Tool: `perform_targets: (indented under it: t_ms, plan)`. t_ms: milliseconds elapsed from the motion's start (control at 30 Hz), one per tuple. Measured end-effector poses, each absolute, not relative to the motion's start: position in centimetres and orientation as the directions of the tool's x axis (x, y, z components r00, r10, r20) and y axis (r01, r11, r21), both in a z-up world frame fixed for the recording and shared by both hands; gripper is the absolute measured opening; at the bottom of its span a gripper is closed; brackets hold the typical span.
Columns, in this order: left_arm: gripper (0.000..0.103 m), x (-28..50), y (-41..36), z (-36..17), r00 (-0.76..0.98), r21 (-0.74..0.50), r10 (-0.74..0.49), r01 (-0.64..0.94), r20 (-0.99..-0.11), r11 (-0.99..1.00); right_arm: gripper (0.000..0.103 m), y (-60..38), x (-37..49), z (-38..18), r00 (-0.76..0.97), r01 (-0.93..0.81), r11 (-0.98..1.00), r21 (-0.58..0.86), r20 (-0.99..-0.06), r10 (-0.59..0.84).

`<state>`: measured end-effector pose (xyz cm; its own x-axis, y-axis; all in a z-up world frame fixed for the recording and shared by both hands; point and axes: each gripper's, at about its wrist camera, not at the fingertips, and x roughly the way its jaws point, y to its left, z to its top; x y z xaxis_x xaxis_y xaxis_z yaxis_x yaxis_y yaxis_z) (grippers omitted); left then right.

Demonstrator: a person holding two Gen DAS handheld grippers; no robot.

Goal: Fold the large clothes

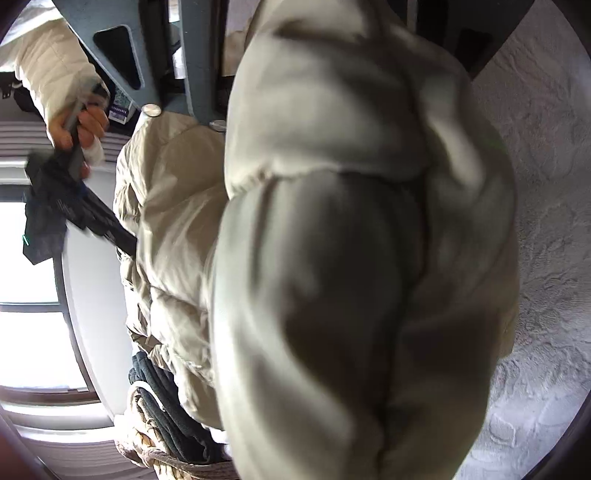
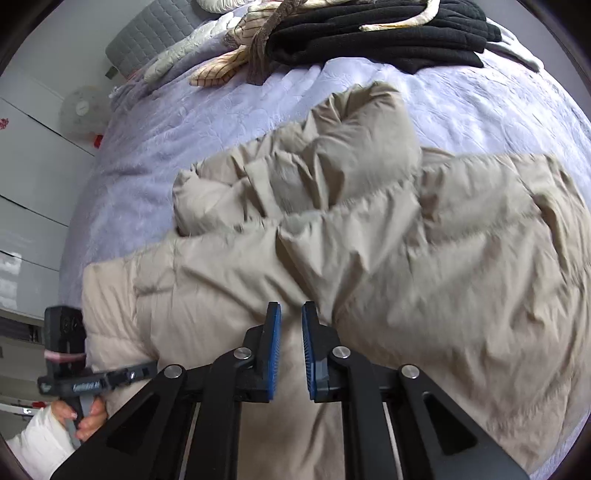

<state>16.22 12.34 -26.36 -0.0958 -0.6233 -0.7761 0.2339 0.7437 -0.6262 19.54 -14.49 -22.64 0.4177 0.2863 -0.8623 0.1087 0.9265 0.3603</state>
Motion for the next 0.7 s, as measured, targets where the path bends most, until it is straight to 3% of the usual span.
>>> perform_targets:
  t_ms: [167, 300, 433, 567, 700]
  plan:
    - [0.031, 15.0, 11.6, -23.7, -0.055, -0.613, -0.622, 0.257, -0.781, 0.747, 0.006, -15.5, 24.1, -27.1, 0.335, 0.207, 0.877, 0.433, -0.874, 0.352]
    - [0.031, 14.8, 11.2, -24.2, -0.066, -0.592, -0.595, 0.238, -0.801, 0.770, 0.006, -16.7, 21.3, -24.0, 0.356, 0.182, 0.869, 0.461, -0.854, 0.379]
    - [0.031, 14.9, 10.8, -23.9, -0.068, -0.587, -0.589, 0.222, -0.806, 0.778, 0.006, -17.2, 13.2, -21.4, 0.363, 0.130, 0.878, 0.461, -0.846, 0.391]
    - [0.031, 15.1, 10.0, -22.7, -0.079, -0.561, -0.558, 0.206, -0.826, 0.802, 0.006, -16.2, 8.8, -25.2, 0.337, 0.160, 0.877, 0.453, -0.860, 0.383]
    - [0.026, 13.6, 6.2, -17.8, -0.088, -0.574, -0.570, 0.229, -0.817, 0.786, 0.006, -17.3, 9.3, -28.5, 0.348, 0.202, 0.853, 0.481, -0.850, 0.396]
